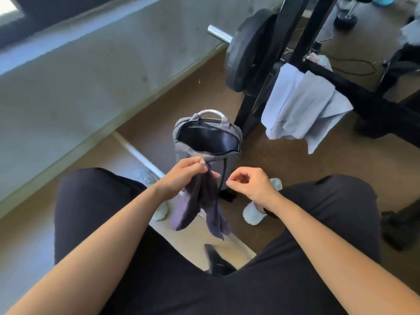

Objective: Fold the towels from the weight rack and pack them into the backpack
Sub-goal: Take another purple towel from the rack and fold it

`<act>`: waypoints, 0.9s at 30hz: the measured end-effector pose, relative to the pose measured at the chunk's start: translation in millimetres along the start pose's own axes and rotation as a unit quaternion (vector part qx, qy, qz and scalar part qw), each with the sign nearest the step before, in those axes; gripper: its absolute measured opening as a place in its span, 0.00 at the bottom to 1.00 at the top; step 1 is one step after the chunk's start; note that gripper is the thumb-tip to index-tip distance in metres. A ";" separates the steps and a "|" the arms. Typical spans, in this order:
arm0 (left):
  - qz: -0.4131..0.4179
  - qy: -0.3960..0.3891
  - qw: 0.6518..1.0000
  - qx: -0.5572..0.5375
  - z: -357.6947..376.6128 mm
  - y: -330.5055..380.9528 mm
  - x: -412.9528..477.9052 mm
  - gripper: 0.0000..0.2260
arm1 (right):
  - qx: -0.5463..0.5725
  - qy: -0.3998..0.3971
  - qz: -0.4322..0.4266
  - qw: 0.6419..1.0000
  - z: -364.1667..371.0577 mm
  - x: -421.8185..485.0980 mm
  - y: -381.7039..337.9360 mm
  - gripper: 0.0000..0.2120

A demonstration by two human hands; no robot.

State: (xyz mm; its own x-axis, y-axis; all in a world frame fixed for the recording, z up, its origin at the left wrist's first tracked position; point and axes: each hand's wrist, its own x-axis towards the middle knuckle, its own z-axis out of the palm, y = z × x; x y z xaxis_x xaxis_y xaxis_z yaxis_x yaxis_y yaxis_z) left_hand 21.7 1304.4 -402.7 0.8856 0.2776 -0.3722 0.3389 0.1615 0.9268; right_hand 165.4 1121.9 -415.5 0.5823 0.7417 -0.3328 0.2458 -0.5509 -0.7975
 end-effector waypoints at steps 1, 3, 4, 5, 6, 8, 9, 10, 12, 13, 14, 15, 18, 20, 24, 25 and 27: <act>0.005 -0.009 1.000 0.001 -1.2 -2.9 0.2 0.12 | 0.016 -0.021 -0.018 1.000 3.1 0.7 -2.2 0.11; 0.015 -0.039 0.999 0.004 -3.3 -5.7 -0.2 0.11 | 0.022 -0.085 -0.047 0.995 11.0 1.5 -4.8 0.23; 0.021 -0.056 0.998 0.001 -5.5 -7.5 -0.6 0.11 | 0.021 -0.110 -0.060 0.992 16.5 1.6 -7.2 0.26; 0.024 -0.064 0.998 -0.003 -7.7 -7.7 -1.1 0.11 | 0.027 -0.126 -0.073 0.989 22.3 1.8 -10.1 0.27; 0.030 -0.062 0.998 -0.008 -10.1 -6.6 -1.7 0.11 | 0.038 -0.125 -0.079 0.988 28.2 3.7 -10.4 0.27; 0.054 -0.034 0.998 -0.020 -11.3 1.4 -5.1 0.07 | 0.034 -0.096 -0.075 0.992 36.1 8.4 -12.4 0.14; 0.066 -0.019 0.997 -0.020 -12.1 6.1 -6.5 0.05 | 0.021 -0.080 -0.074 0.994 37.0 11.0 -12.0 0.08; 0.080 -0.004 0.997 -0.017 -13.8 9.8 -7.3 0.05 | 0.008 -0.074 -0.076 0.994 36.8 13.6 -11.0 0.07; 0.092 0.018 0.996 -0.006 -19.0 14.3 -8.8 0.08 | 0.010 -0.077 -0.068 0.995 33.6 16.4 -11.7 0.05; 0.086 0.033 0.996 -0.002 -21.3 14.4 -8.7 0.09 | 0.023 -0.075 -0.060 0.995 31.1 18.2 -11.4 0.03; 0.080 0.047 0.996 0.000 -22.7 13.7 -8.0 0.09 | 0.034 -0.069 -0.052 0.996 28.6 20.0 -10.8 0.03; 0.076 0.063 0.995 0.001 -23.3 12.2 -6.6 0.10 | 0.039 -0.059 -0.043 0.997 25.9 22.3 -10.4 0.03; 0.079 0.139 0.987 0.012 -24.9 5.9 -0.3 0.12 | 0.026 -0.023 -0.043 0.998 13.7 32.2 -6.3 0.09; 0.077 0.191 0.978 0.019 -27.6 2.7 3.6 0.15 | 0.006 -0.017 -0.050 0.999 -0.6 38.3 -4.6 0.13; 0.079 0.293 0.952 0.039 -35.6 -3.5 11.7 0.16 | -0.030 -0.023 -0.035 0.999 -33.5 43.6 -1.2 0.13; 0.078 0.309 0.946 0.059 -37.4 -5.4 14.4 0.16 | -0.038 -0.024 -0.028 0.999 -40.7 43.8 1.0 0.12; 0.074 0.324 0.938 0.101 -40.8 -10.9 19.9 0.17 | -0.061 -0.009 -0.012 0.998 -51.8 45.5 9.0 0.09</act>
State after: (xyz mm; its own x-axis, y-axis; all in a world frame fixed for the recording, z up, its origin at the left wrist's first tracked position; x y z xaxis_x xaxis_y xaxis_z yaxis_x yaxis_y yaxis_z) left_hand 22.7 1346.8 -422.2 0.5705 0.8109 -0.1301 0.3390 -0.0882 0.9366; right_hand 234.3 1130.9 -411.8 0.5609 0.7613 -0.3254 0.3528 -0.5753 -0.7379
